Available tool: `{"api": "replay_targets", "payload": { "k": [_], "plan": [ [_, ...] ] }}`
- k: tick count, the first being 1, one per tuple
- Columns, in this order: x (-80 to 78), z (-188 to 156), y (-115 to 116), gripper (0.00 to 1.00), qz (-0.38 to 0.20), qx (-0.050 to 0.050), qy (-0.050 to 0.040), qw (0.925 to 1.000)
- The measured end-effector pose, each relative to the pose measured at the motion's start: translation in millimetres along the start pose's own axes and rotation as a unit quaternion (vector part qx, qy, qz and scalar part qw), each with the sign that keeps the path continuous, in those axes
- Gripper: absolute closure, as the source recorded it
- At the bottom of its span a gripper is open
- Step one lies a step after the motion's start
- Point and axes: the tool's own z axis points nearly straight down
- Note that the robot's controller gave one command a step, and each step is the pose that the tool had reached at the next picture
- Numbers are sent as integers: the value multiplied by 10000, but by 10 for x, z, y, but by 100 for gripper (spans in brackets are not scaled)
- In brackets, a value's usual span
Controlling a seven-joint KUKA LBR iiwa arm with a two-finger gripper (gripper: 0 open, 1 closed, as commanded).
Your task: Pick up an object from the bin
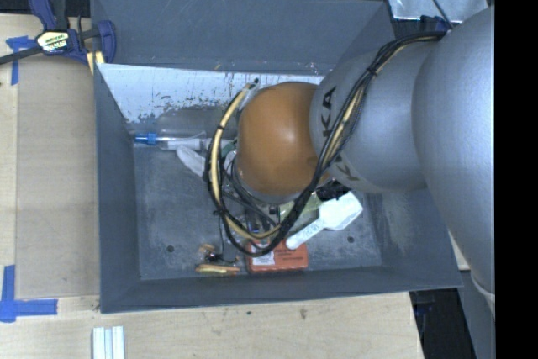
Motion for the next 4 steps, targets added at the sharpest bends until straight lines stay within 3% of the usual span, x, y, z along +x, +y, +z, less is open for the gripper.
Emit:
{"api": "replay_targets", "payload": {
  "k": [2, 3, 4],
  "plan": [
    [-110, 130, -185, 0, 175, 7, 29, 9998],
    [-277, -147, -549, 0, -409, 25, -14, 9992],
    [-235, -177, -478, 0, -1458, 2, 21, 9893]
  ]
}}
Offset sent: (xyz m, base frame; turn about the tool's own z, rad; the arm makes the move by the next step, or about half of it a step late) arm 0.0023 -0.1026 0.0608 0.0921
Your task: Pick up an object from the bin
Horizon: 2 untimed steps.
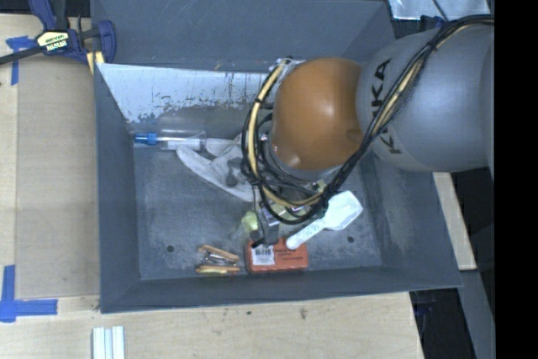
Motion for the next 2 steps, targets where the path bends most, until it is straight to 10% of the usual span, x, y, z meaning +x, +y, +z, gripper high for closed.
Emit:
{"api": "replay_targets", "payload": {
  "k": [2],
  "plan": [
    [-249, 461, -84, 0, 1738, -3, -6, 9848]
  ]
}}
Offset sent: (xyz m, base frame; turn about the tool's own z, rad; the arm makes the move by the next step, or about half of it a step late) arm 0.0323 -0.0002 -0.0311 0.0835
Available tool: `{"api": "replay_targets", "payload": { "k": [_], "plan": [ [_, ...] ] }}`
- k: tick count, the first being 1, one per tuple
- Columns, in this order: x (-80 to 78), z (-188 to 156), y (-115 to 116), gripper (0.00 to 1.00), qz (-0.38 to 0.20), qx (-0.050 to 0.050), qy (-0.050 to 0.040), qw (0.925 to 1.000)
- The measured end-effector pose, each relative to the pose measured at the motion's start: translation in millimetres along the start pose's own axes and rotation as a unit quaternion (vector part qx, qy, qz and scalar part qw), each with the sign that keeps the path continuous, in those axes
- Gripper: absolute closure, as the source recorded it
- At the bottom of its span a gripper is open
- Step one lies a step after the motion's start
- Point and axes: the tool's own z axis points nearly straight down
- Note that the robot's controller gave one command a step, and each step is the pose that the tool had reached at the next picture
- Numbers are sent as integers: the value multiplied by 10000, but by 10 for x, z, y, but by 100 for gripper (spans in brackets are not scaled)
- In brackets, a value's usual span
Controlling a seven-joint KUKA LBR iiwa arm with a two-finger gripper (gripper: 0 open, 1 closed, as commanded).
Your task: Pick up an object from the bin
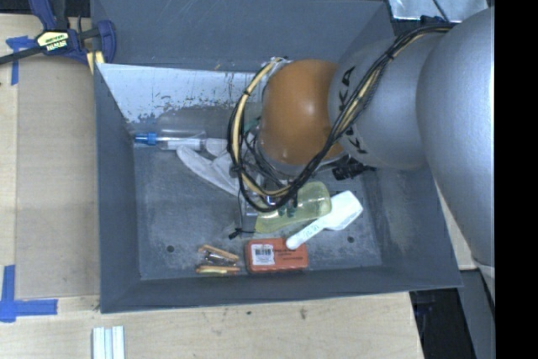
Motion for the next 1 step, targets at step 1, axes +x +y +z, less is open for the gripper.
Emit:
{"api": "replay_targets", "payload": {
  "k": [1],
  "plan": [
    [-418, 161, -20, 100, -742, -9, -37, 9972]
  ]
}}
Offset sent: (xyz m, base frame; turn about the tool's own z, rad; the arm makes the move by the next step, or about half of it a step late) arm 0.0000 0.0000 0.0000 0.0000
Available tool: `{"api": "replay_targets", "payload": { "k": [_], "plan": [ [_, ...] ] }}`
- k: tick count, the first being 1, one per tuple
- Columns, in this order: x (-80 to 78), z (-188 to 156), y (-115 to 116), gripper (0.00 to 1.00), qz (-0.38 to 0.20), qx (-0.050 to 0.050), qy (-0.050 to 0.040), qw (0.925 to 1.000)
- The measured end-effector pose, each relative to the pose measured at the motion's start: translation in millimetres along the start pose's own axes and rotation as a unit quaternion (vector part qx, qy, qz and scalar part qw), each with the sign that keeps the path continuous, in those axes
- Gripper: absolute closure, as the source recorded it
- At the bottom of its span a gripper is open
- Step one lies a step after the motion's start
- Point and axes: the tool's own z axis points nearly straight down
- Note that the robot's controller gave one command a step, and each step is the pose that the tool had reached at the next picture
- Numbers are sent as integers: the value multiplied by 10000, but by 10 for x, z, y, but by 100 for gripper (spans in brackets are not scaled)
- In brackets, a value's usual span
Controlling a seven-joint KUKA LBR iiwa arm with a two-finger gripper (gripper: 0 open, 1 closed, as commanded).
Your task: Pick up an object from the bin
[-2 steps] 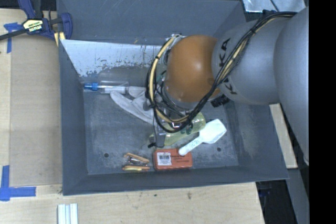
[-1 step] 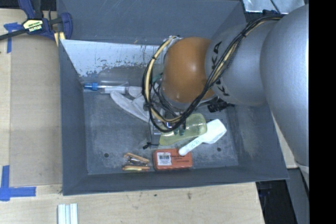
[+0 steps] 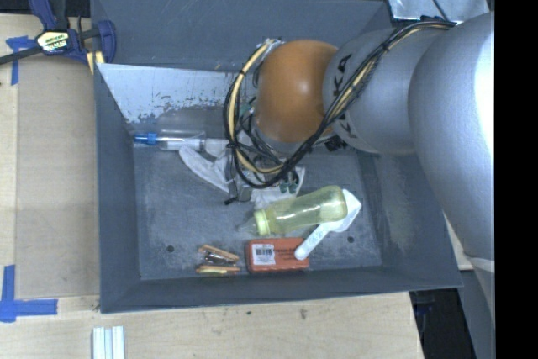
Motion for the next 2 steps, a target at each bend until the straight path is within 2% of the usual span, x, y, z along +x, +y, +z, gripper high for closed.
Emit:
{"api": "replay_targets", "payload": {
  "k": [1, 2],
  "plan": [
    [0, 0, 0, 100, 3, 0, 0, 10000],
    [-64, -1809, 173, 100, 111, 8, -12, 9999]
  ]
}}
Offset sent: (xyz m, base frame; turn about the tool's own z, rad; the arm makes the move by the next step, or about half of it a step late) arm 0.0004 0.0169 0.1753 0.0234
